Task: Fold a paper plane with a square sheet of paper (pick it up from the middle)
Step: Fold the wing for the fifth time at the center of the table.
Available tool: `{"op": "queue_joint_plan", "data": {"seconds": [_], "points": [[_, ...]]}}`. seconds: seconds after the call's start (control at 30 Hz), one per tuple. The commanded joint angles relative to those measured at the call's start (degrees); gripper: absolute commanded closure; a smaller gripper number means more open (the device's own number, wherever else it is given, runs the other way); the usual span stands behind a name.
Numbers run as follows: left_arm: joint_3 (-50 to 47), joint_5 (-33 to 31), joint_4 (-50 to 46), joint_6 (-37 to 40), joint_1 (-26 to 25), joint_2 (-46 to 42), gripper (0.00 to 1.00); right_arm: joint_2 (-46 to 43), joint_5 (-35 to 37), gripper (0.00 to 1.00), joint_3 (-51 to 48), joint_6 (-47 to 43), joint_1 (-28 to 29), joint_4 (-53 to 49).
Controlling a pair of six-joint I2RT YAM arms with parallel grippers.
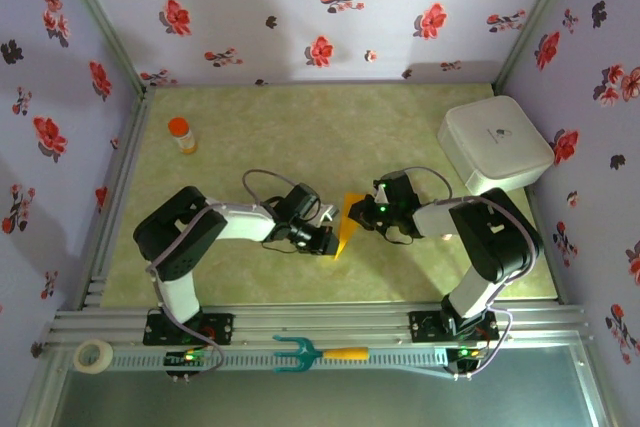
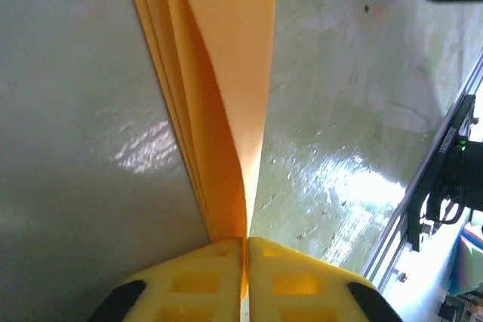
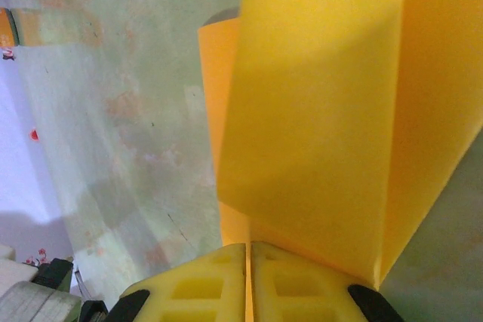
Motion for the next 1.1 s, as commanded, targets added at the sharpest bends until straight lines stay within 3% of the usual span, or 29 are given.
{"op": "queue_joint_plan", "data": {"seconds": [0.0,0.2,0.3,0.4,0.53,0.6,0.7,0.8,1.07], "points": [[-2.0,1.6,-7.7,0.9,-1.0,-0.3,1.00,2.9,5.7,0.88,-0.8,-2.1,-0.2,-6.0],[-2.1,1.5,-8.0,0.9,-1.1,-0.6,1.00,2.7,5.7,0.88,-0.9,-2.0,-0.2,-6.0],[-2.2,1.2,-8.1,0.8,-1.1,-0.9,0.92,2.7,5.6,0.88,-0.7,-2.0,-0.2,-6.1],[-2.1,1.1,-8.4,0.8,-1.2,-0.9,1.00,2.7,5.6,0.88,-0.7,-2.0,-0.2,-6.1],[-2.4,1.0,-8.5,0.7,-1.3,-1.4,1.00,2.6,5.6,0.88,-0.6,-2.0,-0.2,-6.2],[-2.4,0.5,-8.7,0.6,-1.3,-1.8,0.92,2.6,5.7,0.88,-0.6,-2.0,-0.2,-6.2],[-2.6,0.4,-8.7,0.6,-1.4,-2.7,0.89,2.5,5.7,0.88,-0.8,-1.9,-0.2,-6.1],[-2.5,-0.1,-8.9,0.6,-1.4,-3.3,0.93,2.5,5.7,0.88,-0.8,-1.8,-0.2,-5.9],[-3.5,-1.0,-6.9,-0.1,-1.5,-7.3,0.86,2.5,5.5,0.88,-0.9,-1.7,-0.2,-5.7]]}}
